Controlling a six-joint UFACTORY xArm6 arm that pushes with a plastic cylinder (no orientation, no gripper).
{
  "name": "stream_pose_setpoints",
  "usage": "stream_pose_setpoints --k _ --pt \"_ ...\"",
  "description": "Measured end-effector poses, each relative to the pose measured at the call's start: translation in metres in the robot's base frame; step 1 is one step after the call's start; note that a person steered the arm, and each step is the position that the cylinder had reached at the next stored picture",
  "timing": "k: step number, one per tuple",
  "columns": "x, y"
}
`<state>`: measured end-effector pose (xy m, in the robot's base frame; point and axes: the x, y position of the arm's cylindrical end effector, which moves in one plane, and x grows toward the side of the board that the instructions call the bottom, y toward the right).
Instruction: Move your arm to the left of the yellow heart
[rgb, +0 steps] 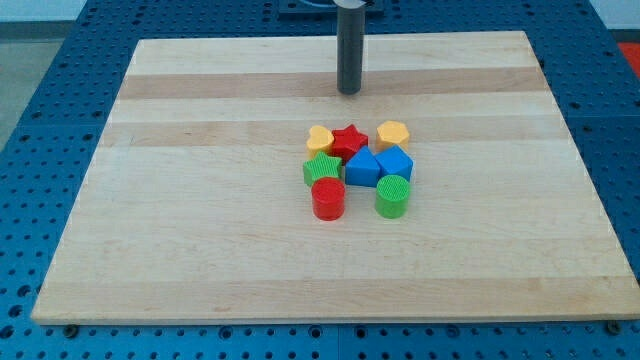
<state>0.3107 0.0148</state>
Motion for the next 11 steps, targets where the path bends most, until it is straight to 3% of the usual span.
stream_pose_setpoints --k 4,8,11 --pt "0.056 -0.062" --pt "0.073 -0.072" --pt "0.123 -0.072"
